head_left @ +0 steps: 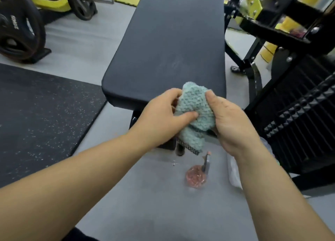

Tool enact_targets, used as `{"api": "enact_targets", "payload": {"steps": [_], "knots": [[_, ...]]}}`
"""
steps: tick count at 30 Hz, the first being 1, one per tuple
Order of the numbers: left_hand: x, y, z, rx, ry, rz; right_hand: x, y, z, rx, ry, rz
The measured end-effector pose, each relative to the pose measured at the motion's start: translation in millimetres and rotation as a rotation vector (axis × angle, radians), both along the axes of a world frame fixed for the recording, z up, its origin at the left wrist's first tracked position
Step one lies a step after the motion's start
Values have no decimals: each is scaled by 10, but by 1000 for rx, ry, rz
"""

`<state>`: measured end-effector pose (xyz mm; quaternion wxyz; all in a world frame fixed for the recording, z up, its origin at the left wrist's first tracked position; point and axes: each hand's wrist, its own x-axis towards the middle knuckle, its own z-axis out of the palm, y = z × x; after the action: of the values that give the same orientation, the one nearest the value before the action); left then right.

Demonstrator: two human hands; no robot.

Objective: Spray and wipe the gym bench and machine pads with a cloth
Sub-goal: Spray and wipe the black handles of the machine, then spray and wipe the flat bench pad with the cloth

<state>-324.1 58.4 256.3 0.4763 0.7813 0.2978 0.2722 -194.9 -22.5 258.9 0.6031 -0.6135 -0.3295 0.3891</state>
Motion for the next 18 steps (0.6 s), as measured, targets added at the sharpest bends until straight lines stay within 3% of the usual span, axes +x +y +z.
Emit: {"api": "enact_targets", "payload": {"steps": [3, 7, 11, 13, 15, 18], "knots": [[347, 163, 192, 132, -2, 130, 232, 123, 58, -95, -123, -161], [754, 399, 225, 246, 24, 322, 493, 268, 89, -105, -450, -320], [979, 426, 20, 516, 330, 286, 658, 447, -31, -186, -637, -300], [977, 344, -125, 687, 503, 252, 709, 451, -86, -194, -625, -251], [944, 301, -253, 780, 536, 225, 762, 331, -156, -99, -502, -280], [899, 262, -377, 703, 286, 249, 788, 47, -609, 1, -327, -581]]}}
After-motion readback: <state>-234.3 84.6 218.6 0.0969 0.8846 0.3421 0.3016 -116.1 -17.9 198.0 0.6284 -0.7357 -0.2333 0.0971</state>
